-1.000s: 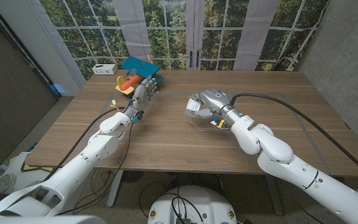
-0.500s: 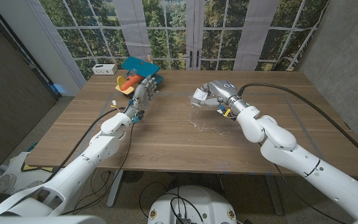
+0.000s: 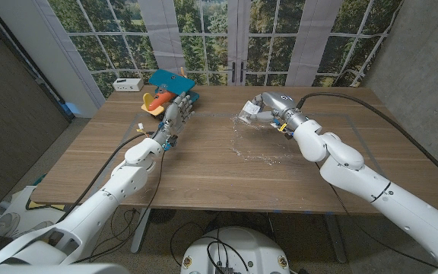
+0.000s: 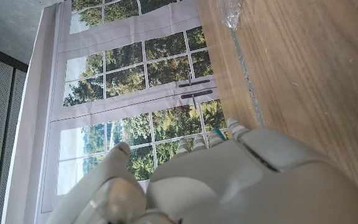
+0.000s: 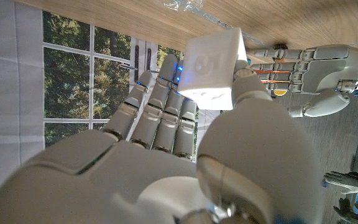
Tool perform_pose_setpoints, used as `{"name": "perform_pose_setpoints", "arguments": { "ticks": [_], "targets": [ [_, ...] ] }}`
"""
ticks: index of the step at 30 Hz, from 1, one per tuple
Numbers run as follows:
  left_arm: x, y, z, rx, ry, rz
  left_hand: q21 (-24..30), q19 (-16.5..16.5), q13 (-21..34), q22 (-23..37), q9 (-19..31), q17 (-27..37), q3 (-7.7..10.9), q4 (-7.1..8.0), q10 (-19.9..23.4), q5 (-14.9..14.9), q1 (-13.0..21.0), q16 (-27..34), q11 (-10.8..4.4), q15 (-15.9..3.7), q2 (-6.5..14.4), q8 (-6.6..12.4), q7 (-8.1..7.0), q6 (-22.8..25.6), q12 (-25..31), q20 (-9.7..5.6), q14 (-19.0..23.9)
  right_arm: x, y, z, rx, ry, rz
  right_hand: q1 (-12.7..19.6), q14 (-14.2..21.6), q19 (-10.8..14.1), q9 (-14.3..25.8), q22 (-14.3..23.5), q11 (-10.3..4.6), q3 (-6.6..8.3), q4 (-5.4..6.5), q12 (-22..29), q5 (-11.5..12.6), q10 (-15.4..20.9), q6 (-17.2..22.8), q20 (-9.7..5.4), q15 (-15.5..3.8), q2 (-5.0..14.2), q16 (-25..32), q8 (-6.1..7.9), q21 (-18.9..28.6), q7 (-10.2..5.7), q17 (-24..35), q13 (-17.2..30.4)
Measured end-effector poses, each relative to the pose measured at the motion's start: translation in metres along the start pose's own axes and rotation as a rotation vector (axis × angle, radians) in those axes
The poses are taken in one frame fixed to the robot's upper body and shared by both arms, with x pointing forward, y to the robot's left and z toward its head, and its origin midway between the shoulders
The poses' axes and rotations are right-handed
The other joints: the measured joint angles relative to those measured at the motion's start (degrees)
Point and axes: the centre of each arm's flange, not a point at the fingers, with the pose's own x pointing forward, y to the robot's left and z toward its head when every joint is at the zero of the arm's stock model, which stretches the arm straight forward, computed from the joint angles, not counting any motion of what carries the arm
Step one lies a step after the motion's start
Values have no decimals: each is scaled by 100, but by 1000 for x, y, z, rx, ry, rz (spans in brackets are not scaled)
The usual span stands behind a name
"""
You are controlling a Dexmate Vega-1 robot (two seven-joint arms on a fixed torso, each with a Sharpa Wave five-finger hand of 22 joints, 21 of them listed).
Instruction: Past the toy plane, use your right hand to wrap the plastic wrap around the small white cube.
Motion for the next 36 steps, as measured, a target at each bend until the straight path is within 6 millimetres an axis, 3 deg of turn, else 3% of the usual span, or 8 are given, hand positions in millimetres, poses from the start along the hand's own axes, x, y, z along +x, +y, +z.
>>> {"name": "perform_pose_setpoints", "arguments": {
  "ticks": [14, 36],
  "targets": [
    [0, 1, -1, -2, -1, 7, 0, 0, 0, 0, 0, 0, 0, 0, 0, 0, 0, 0, 0, 0, 0, 0, 0, 0, 0, 0, 0, 15, 3, -24, 11, 68, 32, -5, 10, 0, -2, 0, 0, 0, 0, 1, 0, 0, 21, 0, 10, 5, -35, 24, 0, 21, 32, 0],
    [-4, -1, -1, -4, 7, 13, 0, 0, 0, 0, 0, 0, -20, -20, 0, 0, 0, 0, 0, 0, 0, 0, 0, 0, 0, 0, 0, 15, 23, -54, -10, 165, 100, -3, 62, 0, -18, 0, -11, 0, 0, 90, -11, -9, 82, -1, -1, 3, -39, 43, 0, 82, 80, 0]
  ]
}}
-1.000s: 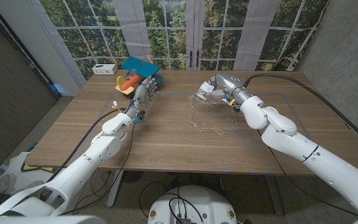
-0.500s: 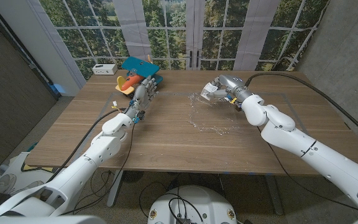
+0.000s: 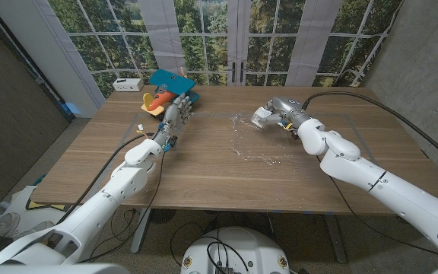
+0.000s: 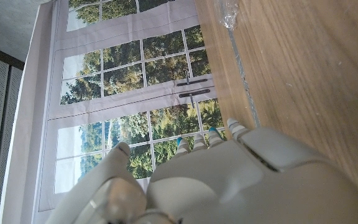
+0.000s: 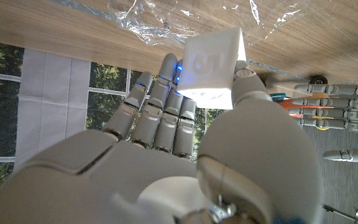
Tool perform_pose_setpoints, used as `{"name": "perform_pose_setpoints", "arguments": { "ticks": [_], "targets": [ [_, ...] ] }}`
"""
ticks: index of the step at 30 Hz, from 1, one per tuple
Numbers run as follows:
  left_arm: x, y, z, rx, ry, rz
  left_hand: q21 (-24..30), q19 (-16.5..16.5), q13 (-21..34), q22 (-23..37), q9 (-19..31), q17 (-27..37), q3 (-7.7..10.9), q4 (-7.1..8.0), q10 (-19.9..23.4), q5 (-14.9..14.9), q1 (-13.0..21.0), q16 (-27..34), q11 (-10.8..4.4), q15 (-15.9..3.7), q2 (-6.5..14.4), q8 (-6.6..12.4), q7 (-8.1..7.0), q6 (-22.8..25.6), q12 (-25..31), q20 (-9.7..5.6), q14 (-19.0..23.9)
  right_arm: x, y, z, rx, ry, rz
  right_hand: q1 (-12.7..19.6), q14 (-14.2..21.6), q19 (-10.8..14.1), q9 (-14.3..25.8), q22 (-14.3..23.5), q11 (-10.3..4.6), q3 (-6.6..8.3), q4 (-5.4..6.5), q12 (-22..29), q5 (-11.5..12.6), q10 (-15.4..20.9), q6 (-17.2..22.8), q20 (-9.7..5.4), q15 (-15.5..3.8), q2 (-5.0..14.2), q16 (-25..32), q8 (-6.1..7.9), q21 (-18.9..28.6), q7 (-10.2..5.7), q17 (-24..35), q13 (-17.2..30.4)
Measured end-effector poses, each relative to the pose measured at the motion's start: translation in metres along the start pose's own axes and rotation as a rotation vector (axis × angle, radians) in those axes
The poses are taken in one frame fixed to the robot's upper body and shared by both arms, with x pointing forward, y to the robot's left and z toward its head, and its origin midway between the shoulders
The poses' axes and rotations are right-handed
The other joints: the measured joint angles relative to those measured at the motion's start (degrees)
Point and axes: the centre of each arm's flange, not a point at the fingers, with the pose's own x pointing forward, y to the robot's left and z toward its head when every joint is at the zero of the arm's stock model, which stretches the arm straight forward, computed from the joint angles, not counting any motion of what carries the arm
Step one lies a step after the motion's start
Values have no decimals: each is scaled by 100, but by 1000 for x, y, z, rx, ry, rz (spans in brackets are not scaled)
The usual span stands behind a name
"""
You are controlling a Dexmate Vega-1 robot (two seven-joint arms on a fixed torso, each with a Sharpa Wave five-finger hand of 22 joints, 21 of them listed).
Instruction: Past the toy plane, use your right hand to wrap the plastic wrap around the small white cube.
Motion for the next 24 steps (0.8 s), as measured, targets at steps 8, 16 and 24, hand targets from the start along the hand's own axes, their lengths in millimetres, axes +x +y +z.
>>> {"name": "perform_pose_setpoints", "arguments": {
  "ticks": [8, 16, 24],
  "targets": [
    [-1, -1, 0, 1, 2, 1, 0, 0, 0, 0, 0, 0, 0, 0, 0, 0, 0, 0, 0, 0, 0, 0, 0, 0, 0, 0, 0, 1, 7, -4, -27, 14, 20, 0, 1, 0, 0, 0, -4, 0, 0, 0, -5, 35, 1, 0, 1, 0, 3, 2, 0, 0, 33, 0],
    [-4, -2, 0, 2, 3, 3, 0, 0, 0, 0, 0, 0, 0, 0, 0, 0, 0, 0, 0, 0, 0, 0, 0, 0, 0, 0, 0, 3, 15, -3, -99, 20, 40, 1, 33, 0, -1, 0, 4, 0, 0, 11, -5, 43, 20, 0, -10, -1, -41, 1, 0, 20, 37, 0],
    [-6, -2, -2, -16, 5, 2, 0, 0, 0, 0, 0, 0, 0, 0, 0, 0, 0, 0, 0, 0, 0, 0, 0, 0, 0, 0, 0, 5, 20, -4, -165, 41, 62, 1, 73, -24, -1, 0, 3, 0, 0, 55, -5, 43, 20, 24, -30, -1, -72, 1, 0, 20, 14, 0]
  ]
}}
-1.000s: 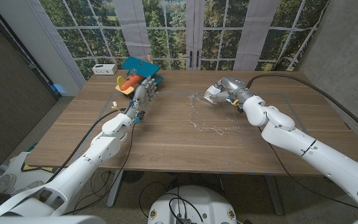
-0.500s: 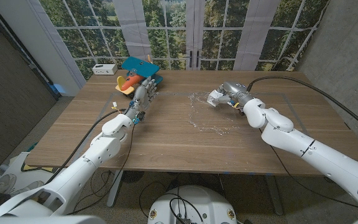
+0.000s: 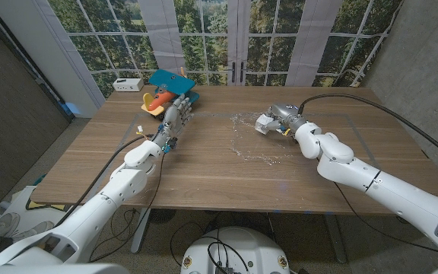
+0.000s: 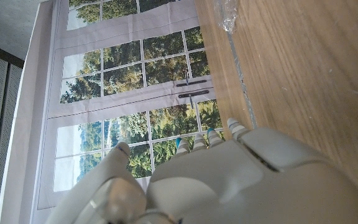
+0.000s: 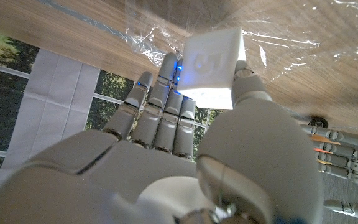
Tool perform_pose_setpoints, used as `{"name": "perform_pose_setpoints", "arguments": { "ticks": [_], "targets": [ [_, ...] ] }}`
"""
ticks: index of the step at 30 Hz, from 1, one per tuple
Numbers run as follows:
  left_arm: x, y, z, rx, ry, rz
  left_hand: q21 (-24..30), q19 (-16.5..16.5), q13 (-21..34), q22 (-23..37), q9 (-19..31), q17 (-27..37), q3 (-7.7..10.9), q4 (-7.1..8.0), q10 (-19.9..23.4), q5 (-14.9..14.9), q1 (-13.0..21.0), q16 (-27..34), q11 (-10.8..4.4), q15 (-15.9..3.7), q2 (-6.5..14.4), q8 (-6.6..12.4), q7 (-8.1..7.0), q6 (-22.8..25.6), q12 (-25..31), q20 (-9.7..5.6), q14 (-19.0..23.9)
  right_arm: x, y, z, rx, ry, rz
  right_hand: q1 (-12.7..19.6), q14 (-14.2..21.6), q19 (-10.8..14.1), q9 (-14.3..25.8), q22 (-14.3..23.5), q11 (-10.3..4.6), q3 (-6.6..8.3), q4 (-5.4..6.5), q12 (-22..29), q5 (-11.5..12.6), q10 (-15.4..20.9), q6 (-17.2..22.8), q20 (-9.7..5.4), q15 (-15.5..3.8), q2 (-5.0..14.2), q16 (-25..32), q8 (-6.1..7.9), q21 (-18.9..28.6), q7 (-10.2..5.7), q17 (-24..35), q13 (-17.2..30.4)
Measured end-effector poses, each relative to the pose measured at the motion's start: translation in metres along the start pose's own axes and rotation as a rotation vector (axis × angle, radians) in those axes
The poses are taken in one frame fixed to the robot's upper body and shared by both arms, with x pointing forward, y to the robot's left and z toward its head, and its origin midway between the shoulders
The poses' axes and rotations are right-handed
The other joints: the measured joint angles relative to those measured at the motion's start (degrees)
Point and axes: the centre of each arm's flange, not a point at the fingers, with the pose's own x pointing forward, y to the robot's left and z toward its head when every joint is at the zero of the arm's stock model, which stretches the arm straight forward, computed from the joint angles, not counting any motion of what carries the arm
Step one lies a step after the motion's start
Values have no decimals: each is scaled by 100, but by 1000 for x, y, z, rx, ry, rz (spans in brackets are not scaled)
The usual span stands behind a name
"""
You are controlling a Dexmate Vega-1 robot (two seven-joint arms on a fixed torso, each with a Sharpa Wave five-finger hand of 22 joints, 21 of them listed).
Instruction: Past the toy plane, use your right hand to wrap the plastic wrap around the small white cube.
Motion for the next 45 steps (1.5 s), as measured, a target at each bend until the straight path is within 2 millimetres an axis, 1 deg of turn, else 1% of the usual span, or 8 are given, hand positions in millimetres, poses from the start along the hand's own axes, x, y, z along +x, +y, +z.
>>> {"name": "perform_pose_setpoints", "arguments": {
  "ticks": [6, 24, 27, 32, 36, 39, 42, 45],
  "targets": [
    [-2, -1, -1, -7, 1, -1, 0, 0, 0, 0, 0, 0, -6, 6, 0, 0, 0, 0, 0, 0, 0, 0, 0, 0, 0, 0, 0, 3, 6, 1, -39, 18, 29, 0, 19, -38, 0, 0, 0, 19, -18, 0, 0, 0, 0, 38, 0, 0, -61, -3, 0, 0, -25, 0],
    [-5, 0, -2, -14, 0, 0, 0, 0, 0, 0, 0, 0, -42, -4, 0, 0, 30, 0, 0, 0, 30, 0, 0, 0, 0, 0, 0, 7, 12, 5, -65, 30, 67, 15, 20, -37, 0, 0, -1, 23, -13, -6, -4, -1, 0, 37, 2, -15, -128, 7, 0, 0, -8, 0],
    [-6, 1, -2, -15, -2, 0, 0, 0, 0, 0, 0, 0, -42, -4, 0, 0, 30, 0, 0, 0, 30, 0, 0, 0, 0, 0, 0, 8, 12, 6, -66, 30, 71, 14, 4, -37, -1, 0, -45, 24, -12, -27, -4, -45, -4, 37, 11, -14, -224, -4, 0, -4, -10, 0],
    [-6, 2, -1, -14, -1, 0, 0, 0, 0, 0, 0, 0, -42, -5, 0, 0, 30, 0, 43, 0, 30, 0, 0, 0, 0, 0, 0, 9, 13, 6, -66, 33, 88, -50, -206, -60, -25, 0, -127, -25, 38, -176, -16, -144, -160, 60, 12, 50, -412, -170, 0, -160, -97, 83],
    [-7, 4, -1, -13, -1, 2, 0, 0, 0, 0, 0, 0, -42, -5, -9, 0, 30, 0, 75, 2, 30, 0, 0, 0, 0, 0, 2, 10, 14, 7, -62, 39, 99, -151, -420, -91, -75, 0, -115, -20, 42, -382, -27, -519, -355, 91, 84, 152, -653, -383, 0, -355, -179, 426],
    [-7, 4, 0, -12, -1, 1, 0, 0, 0, 0, 0, 0, -42, -5, 1, 0, 30, 0, 84, 23, 30, 0, 0, 0, 0, 0, 23, 10, 14, 6, -60, 45, 109, -179, -519, -110, -106, 0, -141, 38, 99, -554, -49, -788, -498, 110, 123, 191, -792, -538, -27, -498, -253, 395],
    [-7, 4, 0, -11, 0, -1, 0, 0, 0, 0, 0, 0, -42, -4, 1, 0, 30, 0, 84, 23, 30, 0, 0, 0, 0, 0, 23, 10, 15, 6, -59, 48, 118, -155, -555, -140, -133, 0, -169, 107, 168, -698, -55, -1019, -588, 140, 113, 215, -861, -634, -28, -587, -299, 287],
    [-7, 4, 1, -10, 0, -2, 0, 0, 0, 0, 0, 0, -42, -5, 0, 0, 30, 0, 84, 23, 30, 0, 0, 0, 0, 0, 23, 10, 16, 5, -59, 54, 127, -121, -602, -152, -138, 0, -224, 156, 133, -928, -67, -1340, -693, 152, 145, 251, -968, -754, -28, -692, -365, 194]
  ]
}}
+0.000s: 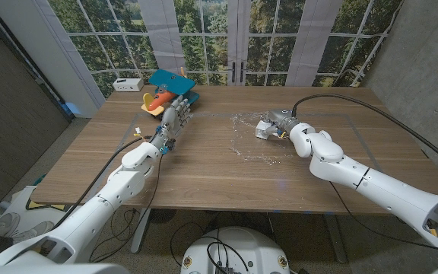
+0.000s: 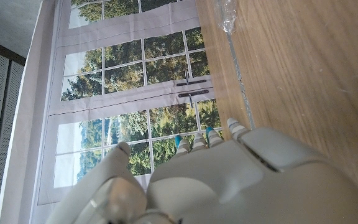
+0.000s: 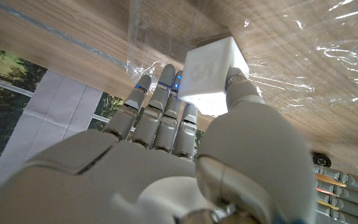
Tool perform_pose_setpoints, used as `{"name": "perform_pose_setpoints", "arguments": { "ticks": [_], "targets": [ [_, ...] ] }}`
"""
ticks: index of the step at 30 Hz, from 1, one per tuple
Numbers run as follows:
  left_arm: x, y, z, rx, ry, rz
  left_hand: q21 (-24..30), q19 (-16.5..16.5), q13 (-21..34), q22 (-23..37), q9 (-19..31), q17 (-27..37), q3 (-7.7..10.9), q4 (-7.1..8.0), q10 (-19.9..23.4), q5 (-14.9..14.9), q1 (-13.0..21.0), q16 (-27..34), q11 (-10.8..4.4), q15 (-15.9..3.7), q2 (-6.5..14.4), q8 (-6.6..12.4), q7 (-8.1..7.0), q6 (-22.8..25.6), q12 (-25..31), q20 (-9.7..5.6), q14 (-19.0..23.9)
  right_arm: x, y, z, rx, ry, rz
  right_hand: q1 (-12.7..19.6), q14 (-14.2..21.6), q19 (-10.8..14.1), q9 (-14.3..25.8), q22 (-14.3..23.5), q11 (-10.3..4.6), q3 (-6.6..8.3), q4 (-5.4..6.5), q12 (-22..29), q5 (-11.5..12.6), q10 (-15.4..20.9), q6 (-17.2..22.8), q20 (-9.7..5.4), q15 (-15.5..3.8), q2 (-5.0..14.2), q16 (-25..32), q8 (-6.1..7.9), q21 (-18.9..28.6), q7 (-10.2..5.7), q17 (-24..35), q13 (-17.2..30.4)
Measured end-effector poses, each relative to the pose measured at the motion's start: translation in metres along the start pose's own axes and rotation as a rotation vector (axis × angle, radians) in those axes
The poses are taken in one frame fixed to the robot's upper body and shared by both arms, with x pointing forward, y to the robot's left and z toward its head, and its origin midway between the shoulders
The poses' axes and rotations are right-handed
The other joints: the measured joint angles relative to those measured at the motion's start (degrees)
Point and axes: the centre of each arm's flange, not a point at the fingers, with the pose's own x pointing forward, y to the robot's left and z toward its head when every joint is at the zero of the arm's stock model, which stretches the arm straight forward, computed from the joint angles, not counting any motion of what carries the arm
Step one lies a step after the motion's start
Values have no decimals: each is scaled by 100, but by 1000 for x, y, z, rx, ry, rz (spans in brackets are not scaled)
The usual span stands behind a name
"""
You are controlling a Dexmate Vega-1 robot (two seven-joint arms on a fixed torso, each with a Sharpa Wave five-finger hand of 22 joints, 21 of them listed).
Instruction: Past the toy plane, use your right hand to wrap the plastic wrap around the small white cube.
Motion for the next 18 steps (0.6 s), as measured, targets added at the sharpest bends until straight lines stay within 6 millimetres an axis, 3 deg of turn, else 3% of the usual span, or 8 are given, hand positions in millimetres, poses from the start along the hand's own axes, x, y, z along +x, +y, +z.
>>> {"name": "perform_pose_setpoints", "arguments": {
  "ticks": [6, 13, 18],
  "targets": [
    [1, -1, 2, 2, -2, -4, 0, 0, 0, 0, 0, 0, 0, 0, 0, 37, 0, 0, 0, 0, 0, 0, 0, 0, 0, 0, 0, -1, 0, -1, -3, 6, 15, -26, -124, -91, -19, 0, -57, 16, -13, -321, -4, -425, -224, 27, 18, 16, -92, -181, -42, -218, -72, -121],
    [0, -3, 2, 3, -3, -3, 0, 0, 0, 0, 0, 0, 0, 0, 0, 37, 0, 0, 0, 32, 0, 0, 0, 0, 0, 0, -33, -3, 1, -4, 0, 14, 40, -431, -324, -185, -18, 0, -60, 3, 63, -632, 22, -711, -915, 121, 49, -119, -227, -375, -83, -209, -116, -249],
    [0, -3, 2, 2, -2, -2, 0, 0, 0, 0, 0, 0, 0, 0, 0, 37, 0, 0, -1, 31, 0, 0, 0, 0, 0, 0, -33, -5, 1, -5, 5, 19, 63, -768, -563, -328, -18, 0, -61, -165, 194, -736, 30, -712, -1394, 184, 73, -332, -301, -398, -116, -166, -111, -312]
  ]
}}
